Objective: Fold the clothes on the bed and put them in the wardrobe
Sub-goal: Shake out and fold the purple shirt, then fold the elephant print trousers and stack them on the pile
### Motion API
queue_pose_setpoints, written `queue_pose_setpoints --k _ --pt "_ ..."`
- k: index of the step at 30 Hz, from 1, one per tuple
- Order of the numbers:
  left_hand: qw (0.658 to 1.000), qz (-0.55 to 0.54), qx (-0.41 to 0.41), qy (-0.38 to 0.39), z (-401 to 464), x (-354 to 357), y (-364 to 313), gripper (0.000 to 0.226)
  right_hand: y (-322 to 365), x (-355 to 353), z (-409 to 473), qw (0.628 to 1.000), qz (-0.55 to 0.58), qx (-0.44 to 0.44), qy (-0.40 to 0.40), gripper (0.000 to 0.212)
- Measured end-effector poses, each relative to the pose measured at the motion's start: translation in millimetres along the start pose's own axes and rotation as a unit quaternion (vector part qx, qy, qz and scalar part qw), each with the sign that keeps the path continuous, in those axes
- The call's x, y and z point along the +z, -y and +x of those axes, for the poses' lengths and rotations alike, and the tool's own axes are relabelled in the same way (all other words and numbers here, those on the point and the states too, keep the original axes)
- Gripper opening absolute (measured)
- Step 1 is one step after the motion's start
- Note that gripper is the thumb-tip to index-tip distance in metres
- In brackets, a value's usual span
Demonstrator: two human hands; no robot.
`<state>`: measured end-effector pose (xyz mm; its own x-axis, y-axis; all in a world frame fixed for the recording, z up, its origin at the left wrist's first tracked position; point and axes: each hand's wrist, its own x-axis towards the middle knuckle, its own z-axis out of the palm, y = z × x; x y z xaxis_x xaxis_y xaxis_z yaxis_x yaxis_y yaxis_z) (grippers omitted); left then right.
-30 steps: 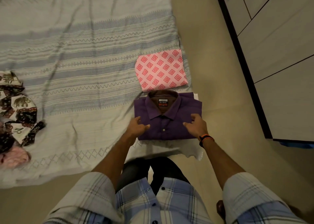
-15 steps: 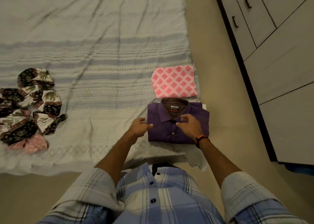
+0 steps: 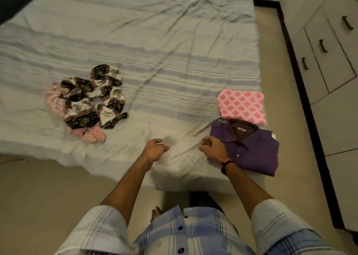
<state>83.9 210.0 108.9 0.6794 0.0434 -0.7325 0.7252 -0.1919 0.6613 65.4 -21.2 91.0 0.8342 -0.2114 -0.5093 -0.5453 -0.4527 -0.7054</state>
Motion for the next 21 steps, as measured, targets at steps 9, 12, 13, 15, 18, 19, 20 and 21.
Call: queue_pose_setpoints --k 9,12,13,15,18,19,20,21 --pt "0.992 -0.097 -0.026 -0.078 -18.7 -111.7 38.9 0.045 69.4 98.5 -19.2 0.993 -0.044 -0.072 0.087 0.037" --pt "0.988 -0.115 -0.031 -0.095 -14.1 -132.5 40.9 0.044 89.4 118.7 -7.0 0.988 -0.060 -0.091 0.111 0.035" --pt "0.987 -0.116 -0.032 -0.101 -11.9 -138.4 40.8 0.043 95.2 124.8 -0.6 0.986 -0.063 -0.097 0.116 0.035" --pt "0.985 -0.124 -0.032 -0.118 -5.7 -152.6 37.4 0.041 111.0 138.7 15.0 0.982 -0.072 -0.106 0.136 0.034" --pt "0.978 -0.140 -0.032 -0.152 6.6 -170.9 30.5 0.039 134.6 156.6 43.9 0.974 -0.088 -0.123 0.167 0.034" --pt "0.974 -0.149 -0.032 -0.165 12.4 -177.1 27.0 0.038 145.1 163.9 55.4 0.970 -0.093 -0.130 0.181 0.033" --pt "0.973 -0.153 -0.031 -0.172 14.9 -180.1 23.8 0.037 152.7 167.9 63.0 0.968 -0.098 -0.135 0.189 0.032" --pt "0.971 -0.156 -0.039 -0.179 18.3 -183.5 22.1 0.037 159.7 172.6 72.4 0.965 -0.103 -0.135 0.200 0.032"
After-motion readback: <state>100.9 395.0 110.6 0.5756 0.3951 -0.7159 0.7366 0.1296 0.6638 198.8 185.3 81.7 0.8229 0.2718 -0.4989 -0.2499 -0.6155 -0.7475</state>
